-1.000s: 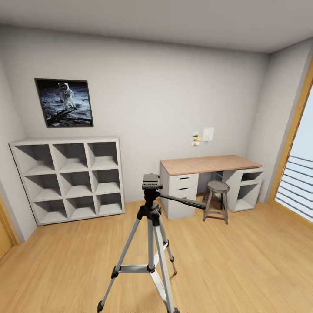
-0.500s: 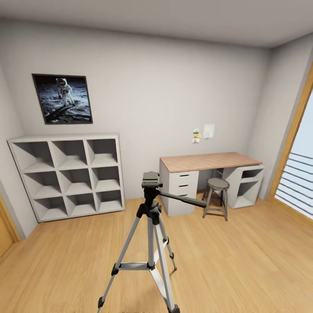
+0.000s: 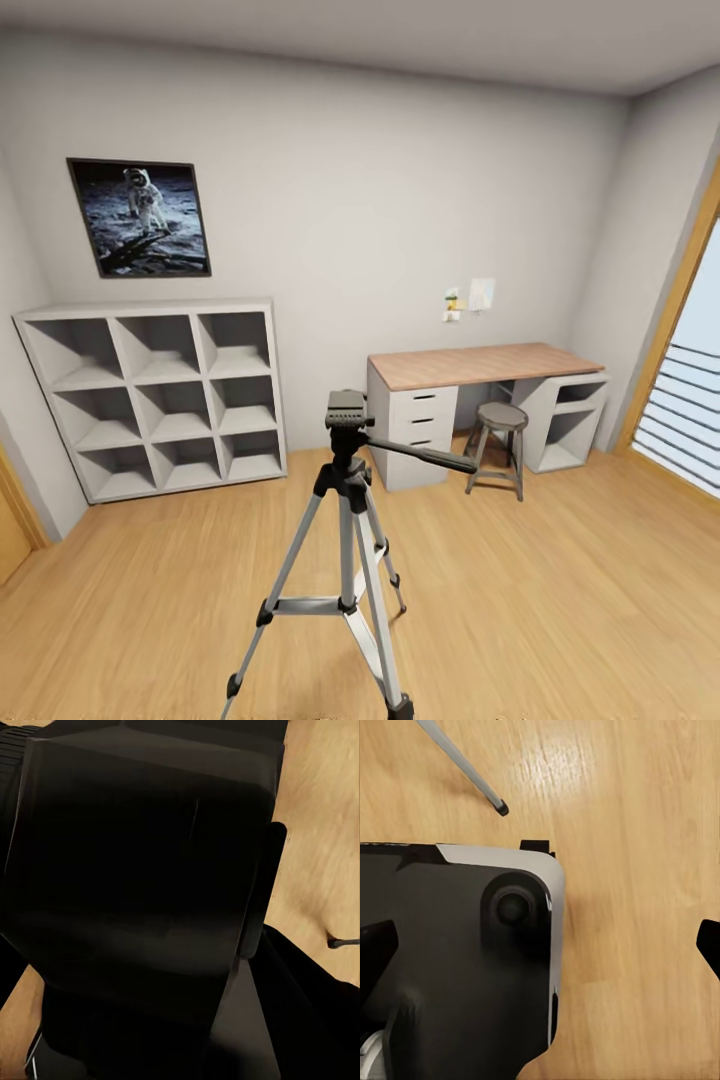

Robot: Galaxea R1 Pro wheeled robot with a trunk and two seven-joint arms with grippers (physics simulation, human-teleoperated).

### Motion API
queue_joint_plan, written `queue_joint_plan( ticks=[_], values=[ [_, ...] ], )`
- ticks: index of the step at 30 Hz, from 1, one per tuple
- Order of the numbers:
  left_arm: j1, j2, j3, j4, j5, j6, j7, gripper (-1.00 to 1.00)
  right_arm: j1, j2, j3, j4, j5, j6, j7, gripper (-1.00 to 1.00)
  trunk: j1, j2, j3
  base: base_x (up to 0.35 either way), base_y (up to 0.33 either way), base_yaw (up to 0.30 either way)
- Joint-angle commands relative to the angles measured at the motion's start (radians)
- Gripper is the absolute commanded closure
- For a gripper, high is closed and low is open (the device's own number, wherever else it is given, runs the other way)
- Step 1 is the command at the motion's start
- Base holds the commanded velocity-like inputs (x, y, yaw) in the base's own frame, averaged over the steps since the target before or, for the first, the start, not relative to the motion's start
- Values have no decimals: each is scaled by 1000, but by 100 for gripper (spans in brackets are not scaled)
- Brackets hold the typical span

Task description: Attach the digital camera to the camera tripod in the bedroom.

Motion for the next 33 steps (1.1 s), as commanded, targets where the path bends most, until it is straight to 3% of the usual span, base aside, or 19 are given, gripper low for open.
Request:
queue_joint_plan(
  ticks=[1,5,9,13,33],
  values=[
    [-1,3,-9,0,6,-2,2,100,-1,-1,-9,1,9,-4,3,-100,0,-1,-3,0,0,0],
    [-1,15,-10,0,6,1,-9,100,-1,-1,-9,1,8,-6,3,-100,0,-1,-10,0,0,0],
    [-1,22,-11,2,8,8,-84,100,-1,-2,-10,1,6,-7,3,-100,0,-1,-16,0,0,0],
    [-1,23,-12,3,8,6,-103,100,-1,-1,-11,1,6,-7,3,-100,0,-1,-23,0,0,0],
    [-1,23,-14,3,5,-4,-106,100,-1,-2,-11,1,7,-7,3,-100,0,-1,-55,0,0,0]
  ],
)
